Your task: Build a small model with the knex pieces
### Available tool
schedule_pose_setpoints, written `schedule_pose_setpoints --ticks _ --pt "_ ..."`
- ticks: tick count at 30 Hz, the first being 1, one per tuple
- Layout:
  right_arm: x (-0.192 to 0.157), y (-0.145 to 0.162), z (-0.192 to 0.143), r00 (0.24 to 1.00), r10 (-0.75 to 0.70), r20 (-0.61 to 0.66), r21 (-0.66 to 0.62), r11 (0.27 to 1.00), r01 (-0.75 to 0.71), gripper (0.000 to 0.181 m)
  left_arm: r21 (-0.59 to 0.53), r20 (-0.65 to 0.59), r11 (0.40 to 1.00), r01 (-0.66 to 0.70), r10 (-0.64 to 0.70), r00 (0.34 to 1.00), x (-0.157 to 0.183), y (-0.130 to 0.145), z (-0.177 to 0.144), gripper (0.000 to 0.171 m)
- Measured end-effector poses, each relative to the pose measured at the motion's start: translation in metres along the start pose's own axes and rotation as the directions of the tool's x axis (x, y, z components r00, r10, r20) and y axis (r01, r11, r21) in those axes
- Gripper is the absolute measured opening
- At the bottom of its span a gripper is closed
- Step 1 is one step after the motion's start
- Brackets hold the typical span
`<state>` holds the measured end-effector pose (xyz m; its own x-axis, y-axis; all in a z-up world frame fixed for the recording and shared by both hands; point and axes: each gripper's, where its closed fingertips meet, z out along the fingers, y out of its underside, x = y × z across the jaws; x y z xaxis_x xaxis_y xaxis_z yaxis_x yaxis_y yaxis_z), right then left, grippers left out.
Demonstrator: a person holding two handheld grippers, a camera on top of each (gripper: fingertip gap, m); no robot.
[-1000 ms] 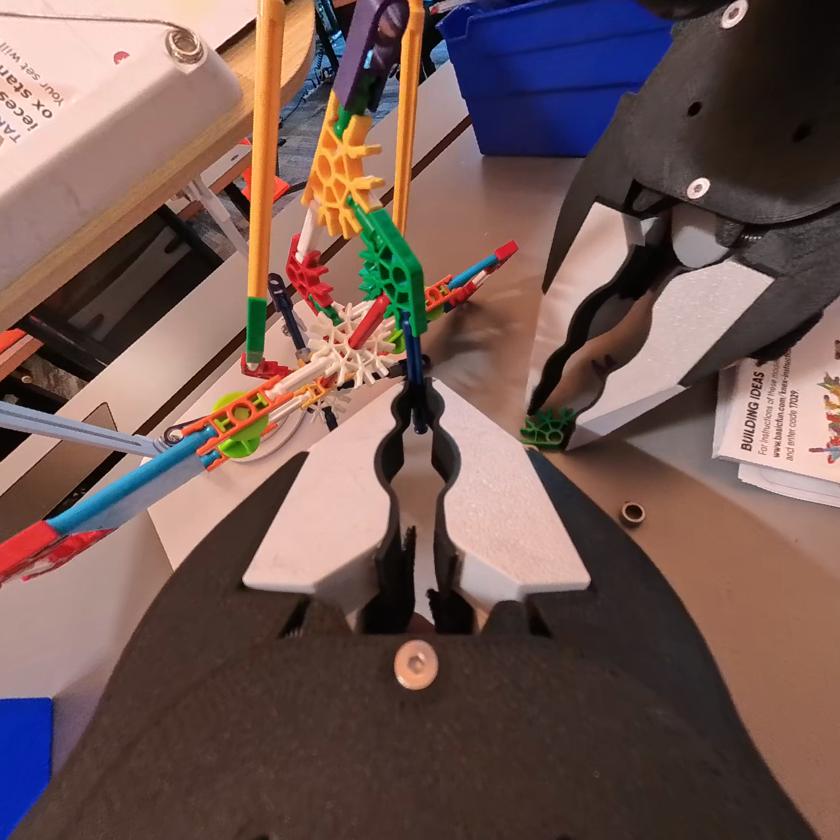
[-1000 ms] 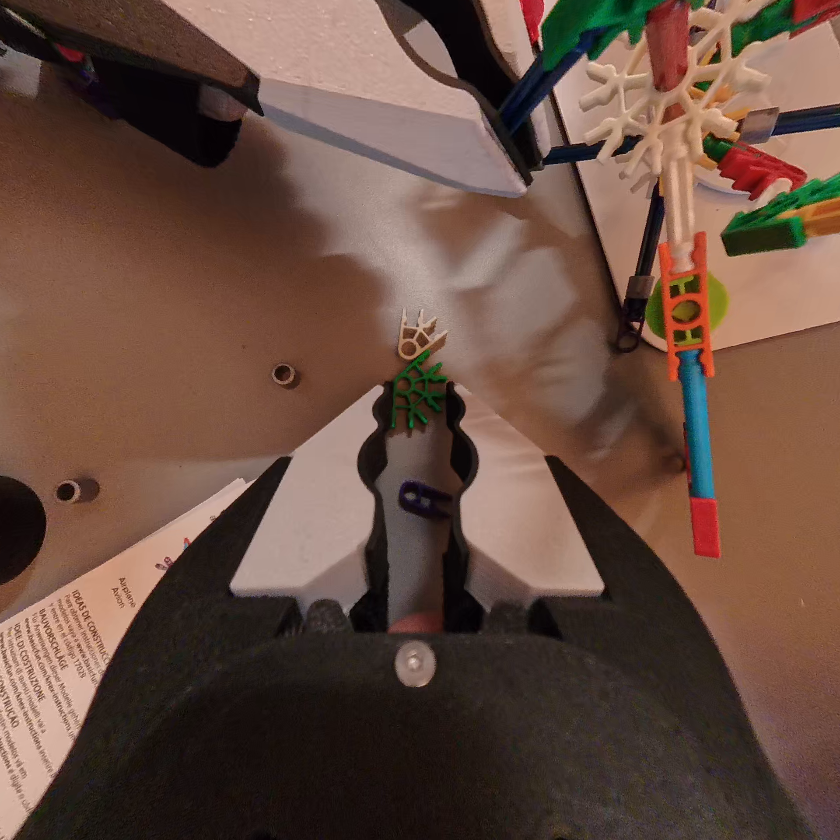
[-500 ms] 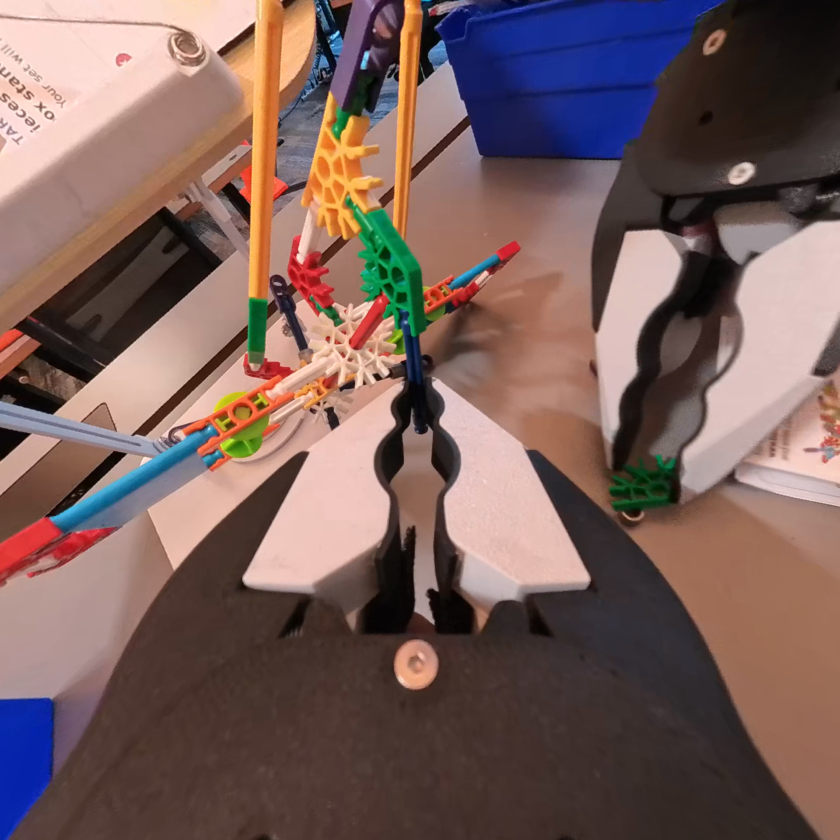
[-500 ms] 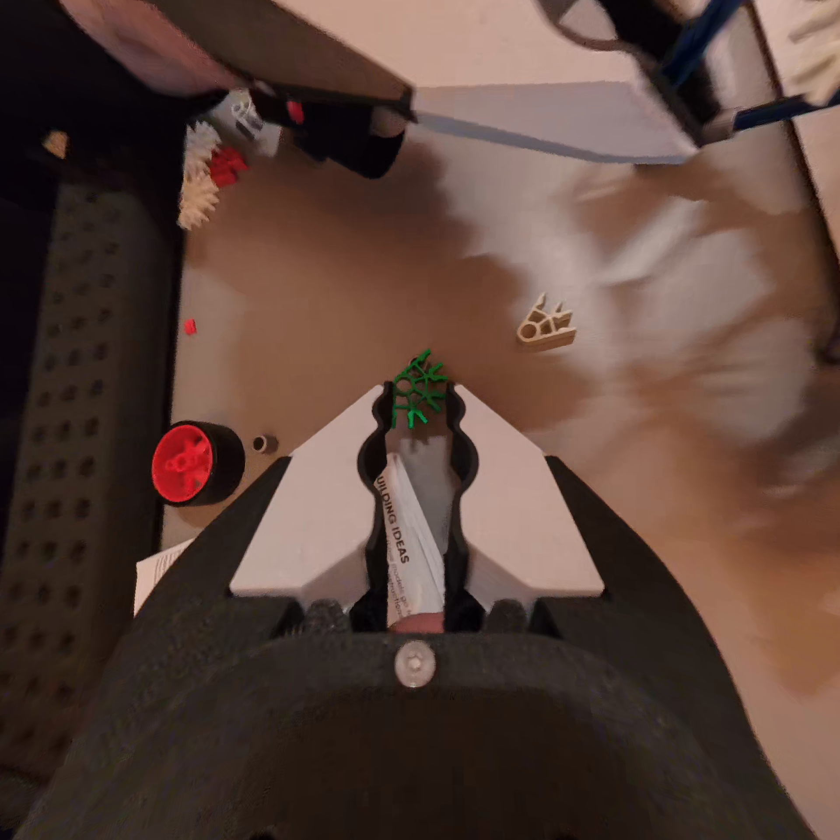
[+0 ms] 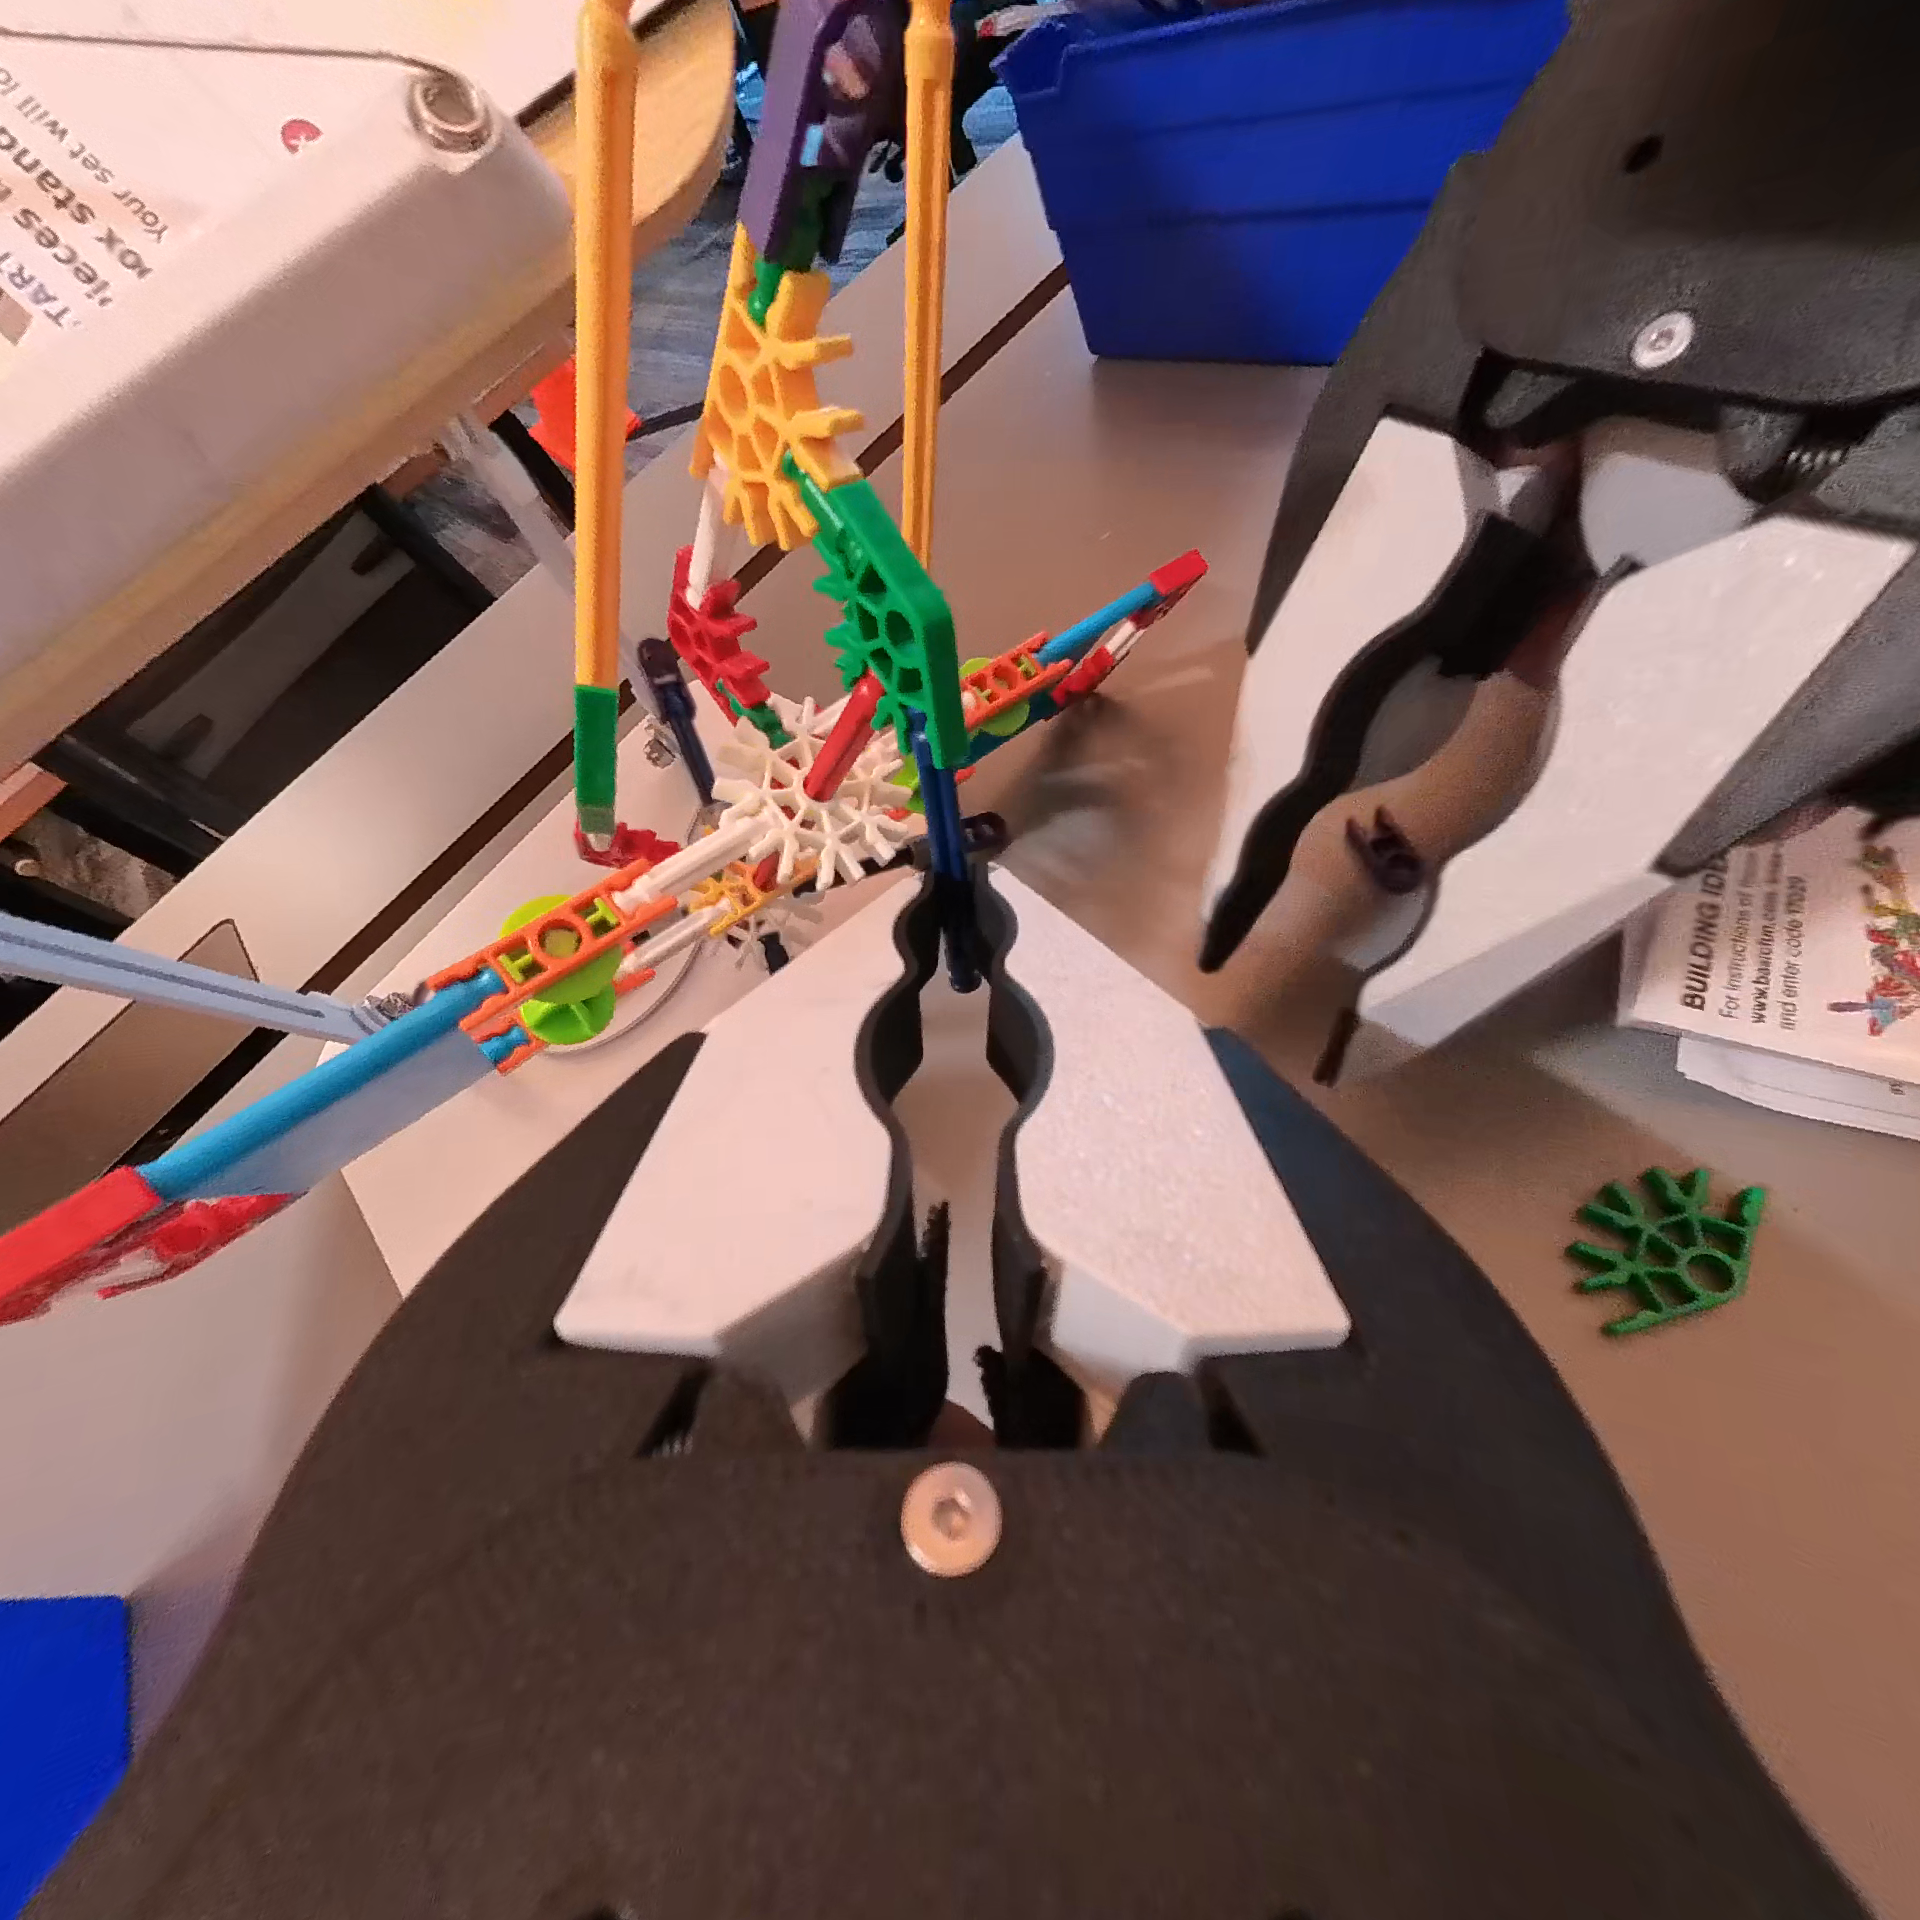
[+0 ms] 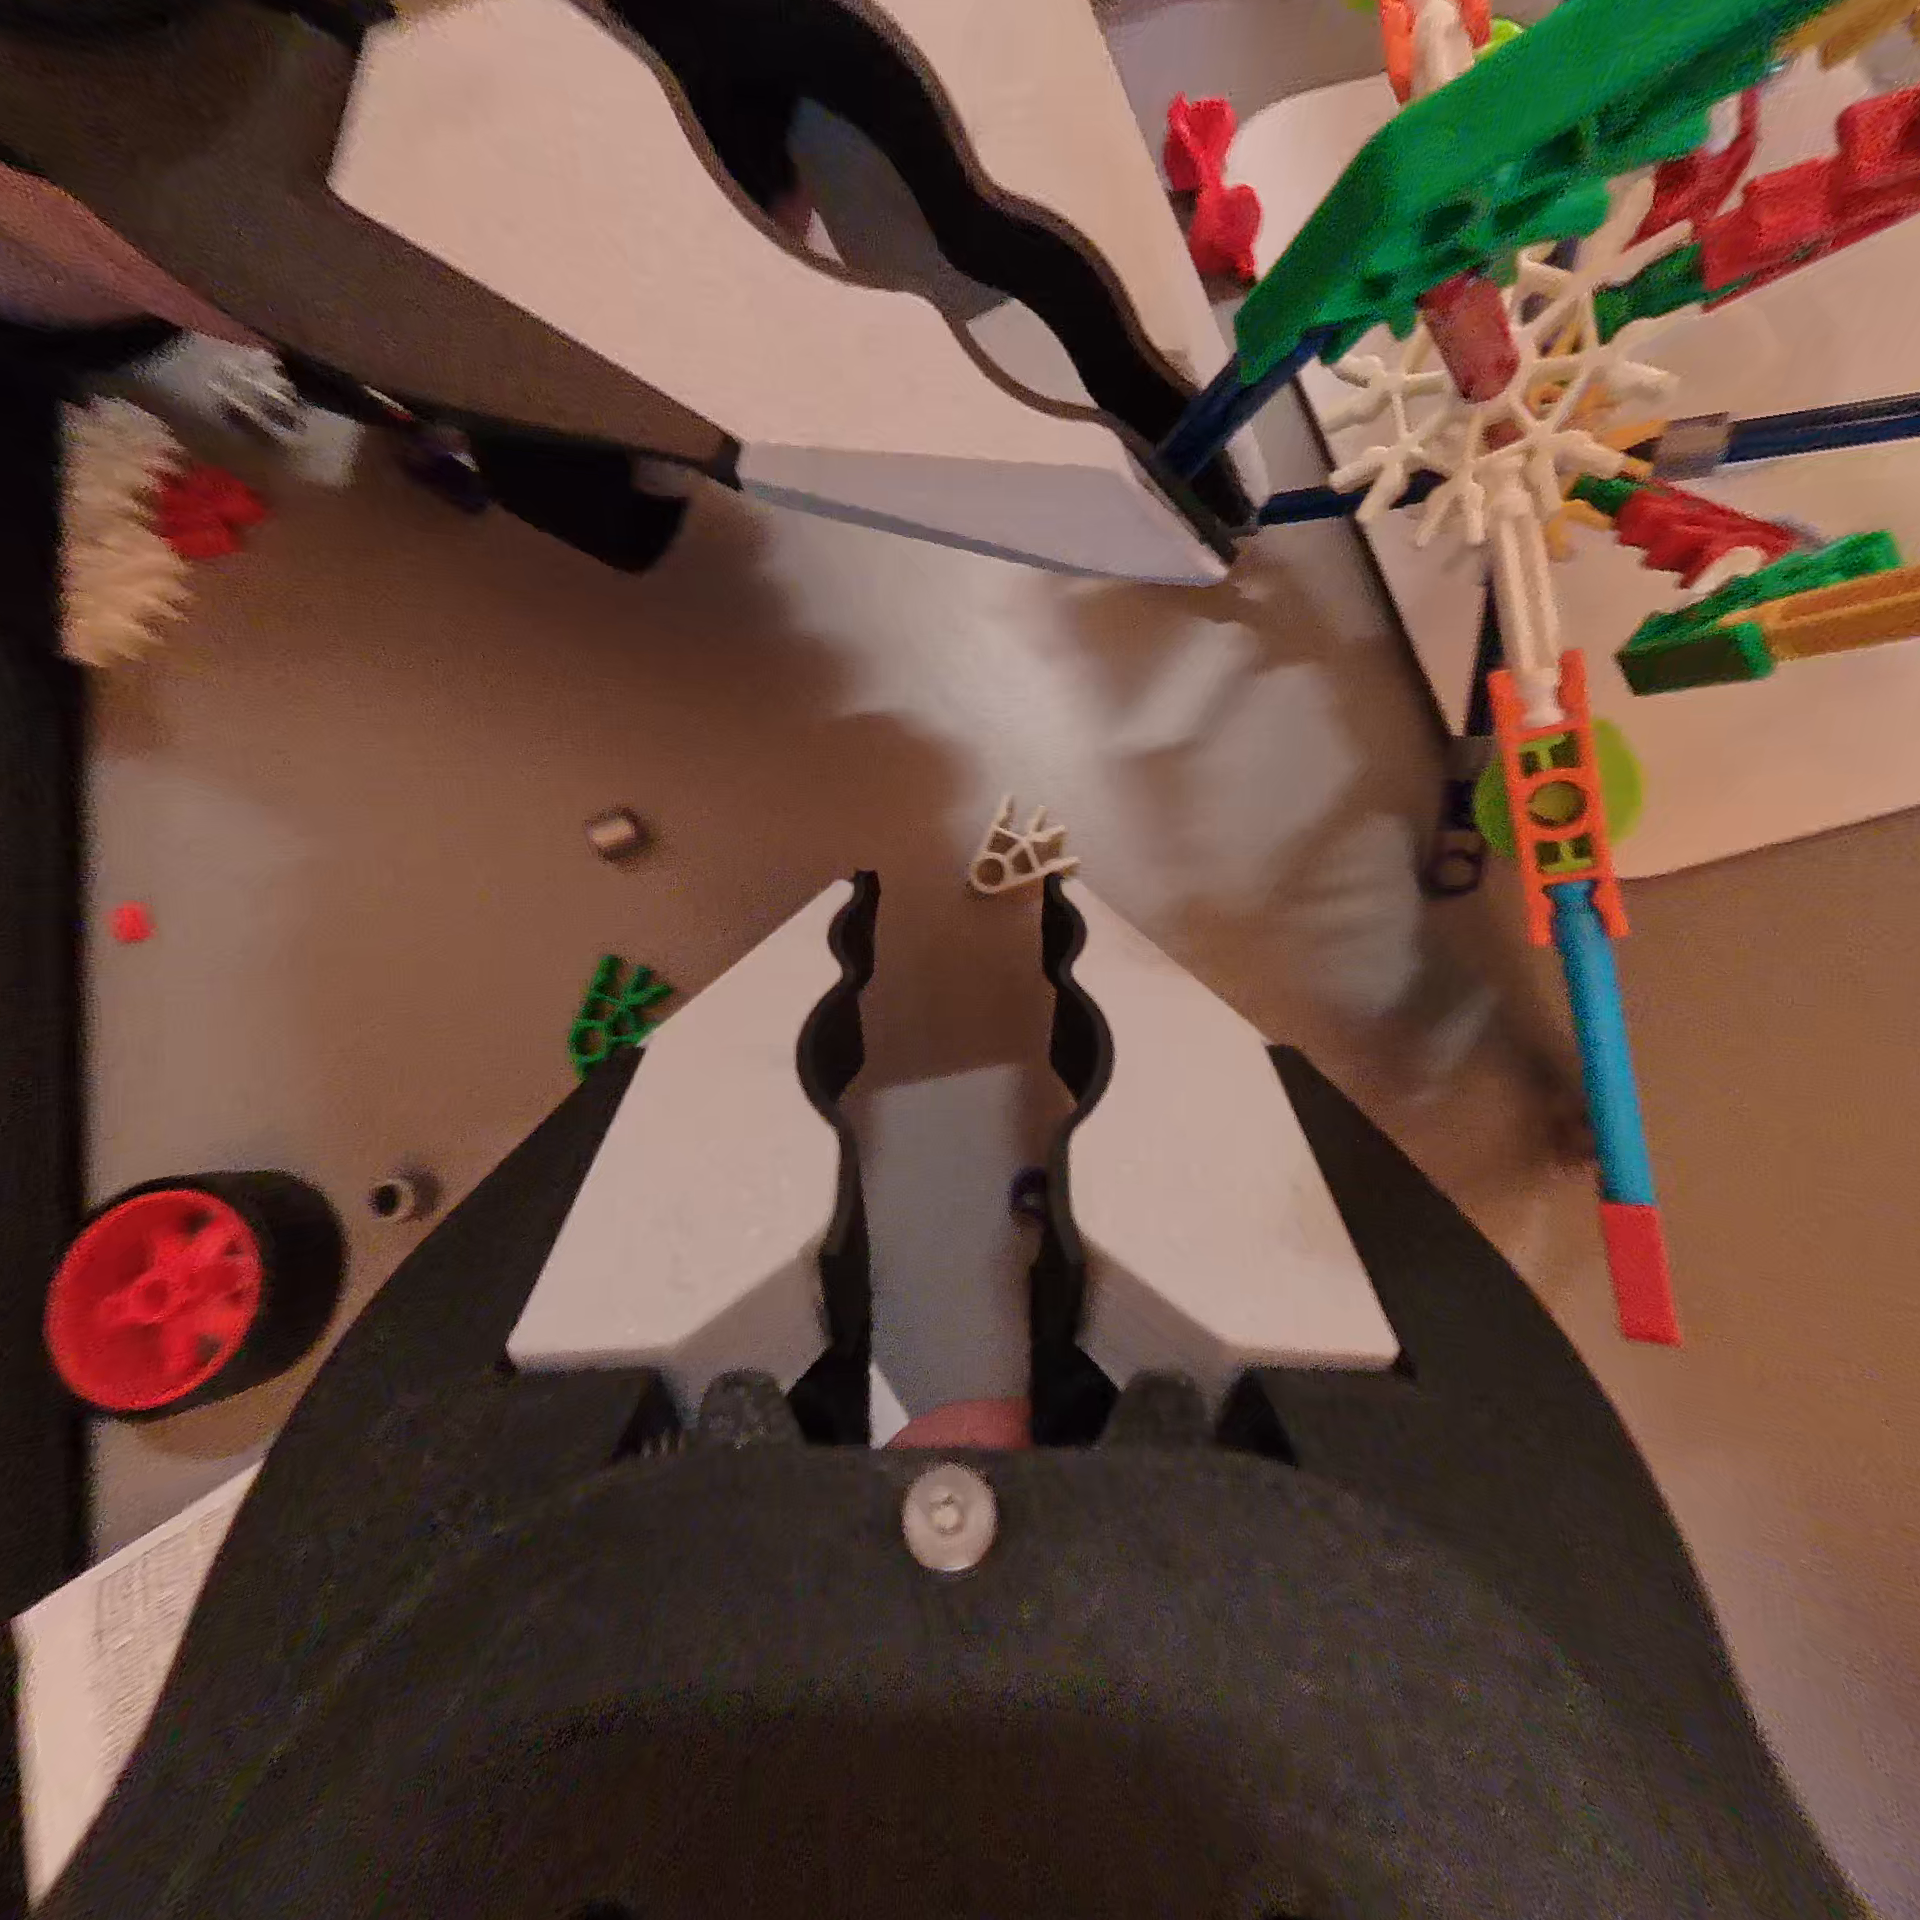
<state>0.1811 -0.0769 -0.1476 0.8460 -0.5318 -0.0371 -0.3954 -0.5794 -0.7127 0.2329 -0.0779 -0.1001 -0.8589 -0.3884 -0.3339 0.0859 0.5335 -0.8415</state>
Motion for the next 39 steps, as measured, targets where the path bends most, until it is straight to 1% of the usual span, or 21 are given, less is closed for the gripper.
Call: schedule_pose_setpoints --ticks 2,6,9,12,14,16,18,22,25,28,33,36,39 --pt "0.007 0.003 0.003 0.994 -0.063 -0.086 -0.035 0.998 0.06 0.03 0.002 -0.006 1.0 0.006 -0.006 1.0 0.0 0.0 0.0 0.003" --pt "0.01 0.004 0.017 0.976 -0.137 -0.167 -0.079 0.989 0.125 0.027 0.002 -0.014 1.0 0.004 -0.004 1.0 0.001 0.0 0.0 0.003" --pt "0.013 0.005 0.025 0.969 -0.148 -0.199 -0.094 0.987 0.131 0.016 0.002 -0.037 1.0 -0.011 0.011 0.999 0.005 0.0 0.0 0.003" --pt "0.013 0.004 0.026 0.967 -0.153 -0.205 -0.097 0.986 0.136 0.013 0.006 -0.064 0.999 -0.032 0.032 0.997 0.009 0.0 0.0 0.003" --pt "0.011 0.004 0.025 0.971 -0.149 -0.188 -0.088 0.987 0.134 0.01 0.006 -0.088 0.999 -0.041 0.042 0.995 0.012 0.001 0.0 0.003" --pt "0.009 0.002 0.023 0.977 -0.133 -0.166 -0.061 0.99 0.125 0.0 0.007 -0.129 0.999 -0.043 0.043 0.991 0.017 0.001 0.0 0.003" --pt "0.007 0.005 0.022 0.982 -0.124 -0.145 -0.058 0.992 0.116 0.0 0.021 -0.156 0.997 -0.072 0.074 0.985 0.021 0.001 0.0 0.003" --pt "0.004 0.007 0.022 0.985 -0.125 -0.118 -0.063 0.991 0.118 0.0 -0.012 -0.19 0.994 -0.113 0.108 0.976 0.028 0.011 0.003 0.004" --pt "0.0 0.007 0.022 0.987 -0.125 -0.102 -0.057 0.991 0.119 0.0 -0.015 -0.187 0.988 -0.153 0.148 0.971 0.028 0.014 0.003 0.004" --pt "-0.006 0.007 0.019 0.992 -0.112 -0.057 -0.044 0.993 0.11 0.0 -0.015 -0.199 0.988 -0.153 0.147 0.969 0.028 0.015 0.003 0.004" --pt "-0.013 -0.001 0.009 0.999 -0.035 0.028 0.047 0.998 0.033 0.0 -0.043 -0.247 0.983 -0.178 0.162 0.955 0.031 0.028 0.005 0.007" --pt "-0.019 0.002 0.007 0.997 -0.023 0.079 0.05 0.999 0.019 0.0 -0.061 -0.281 0.978 -0.201 0.176 0.943 0.036 0.035 0.006 0.009" --pt "-0.021 0.008 0.008 0.996 -0.038 0.077 0.024 0.999 0.037 0.0 -0.084 -0.309 0.969 -0.234 0.197 0.93 0.042 0.043 0.006 0.011"
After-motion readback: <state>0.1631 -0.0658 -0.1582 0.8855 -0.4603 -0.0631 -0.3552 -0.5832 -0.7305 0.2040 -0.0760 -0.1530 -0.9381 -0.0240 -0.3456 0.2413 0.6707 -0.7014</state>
